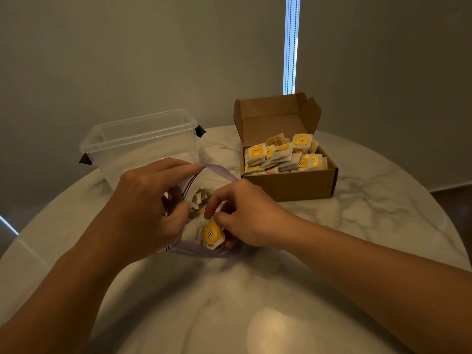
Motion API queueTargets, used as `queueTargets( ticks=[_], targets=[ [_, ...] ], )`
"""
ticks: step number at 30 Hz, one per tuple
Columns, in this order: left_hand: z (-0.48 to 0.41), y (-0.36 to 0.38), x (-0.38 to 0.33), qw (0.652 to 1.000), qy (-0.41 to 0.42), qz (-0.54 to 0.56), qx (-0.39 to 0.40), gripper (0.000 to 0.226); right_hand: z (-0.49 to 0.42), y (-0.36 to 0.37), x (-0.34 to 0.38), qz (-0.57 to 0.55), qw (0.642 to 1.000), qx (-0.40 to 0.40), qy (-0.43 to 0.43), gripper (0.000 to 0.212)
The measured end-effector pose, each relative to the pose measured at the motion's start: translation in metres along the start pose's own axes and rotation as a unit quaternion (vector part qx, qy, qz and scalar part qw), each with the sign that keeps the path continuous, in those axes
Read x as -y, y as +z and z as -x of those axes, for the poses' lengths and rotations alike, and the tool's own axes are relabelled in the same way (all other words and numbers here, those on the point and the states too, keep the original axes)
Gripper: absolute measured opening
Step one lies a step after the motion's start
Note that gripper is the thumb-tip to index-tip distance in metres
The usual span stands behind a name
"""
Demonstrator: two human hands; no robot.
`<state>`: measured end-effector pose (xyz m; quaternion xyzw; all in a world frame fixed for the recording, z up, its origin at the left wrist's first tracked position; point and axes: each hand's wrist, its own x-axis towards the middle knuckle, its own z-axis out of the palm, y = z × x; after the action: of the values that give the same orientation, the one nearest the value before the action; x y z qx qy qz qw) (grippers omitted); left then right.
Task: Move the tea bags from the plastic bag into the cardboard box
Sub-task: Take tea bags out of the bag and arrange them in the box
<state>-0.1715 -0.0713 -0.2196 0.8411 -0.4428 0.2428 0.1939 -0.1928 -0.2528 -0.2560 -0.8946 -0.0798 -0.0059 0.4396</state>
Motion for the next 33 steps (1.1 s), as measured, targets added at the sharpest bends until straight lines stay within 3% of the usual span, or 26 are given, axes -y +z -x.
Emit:
queueTargets(
  ticks=[8,14,19,26,33],
  targets=[
    [0.002,0.002,0.003,1.000,-0.001,0.016,0.000,0.046,0.002,0.002,-0.001,0.015,1.000,-0.003,-0.019,0.014],
    [0.005,0.001,0.008,1.000,-0.013,0.027,0.001,0.048,0.007,0.003,0.004,0.108,0.983,-0.071,-0.127,0.017],
    [0.005,-0.001,0.015,0.999,-0.017,0.043,-0.011,0.042,0.012,-0.015,0.010,0.130,0.965,-0.047,-0.222,0.019],
    [0.009,-0.009,0.026,0.991,-0.031,0.127,-0.002,0.046,0.014,-0.075,0.007,0.023,0.975,0.045,-0.217,0.018],
    [0.010,-0.014,0.041,0.989,-0.046,0.140,0.009,0.054,0.007,-0.128,-0.018,-0.097,0.971,-0.031,-0.215,0.020]
  ],
)
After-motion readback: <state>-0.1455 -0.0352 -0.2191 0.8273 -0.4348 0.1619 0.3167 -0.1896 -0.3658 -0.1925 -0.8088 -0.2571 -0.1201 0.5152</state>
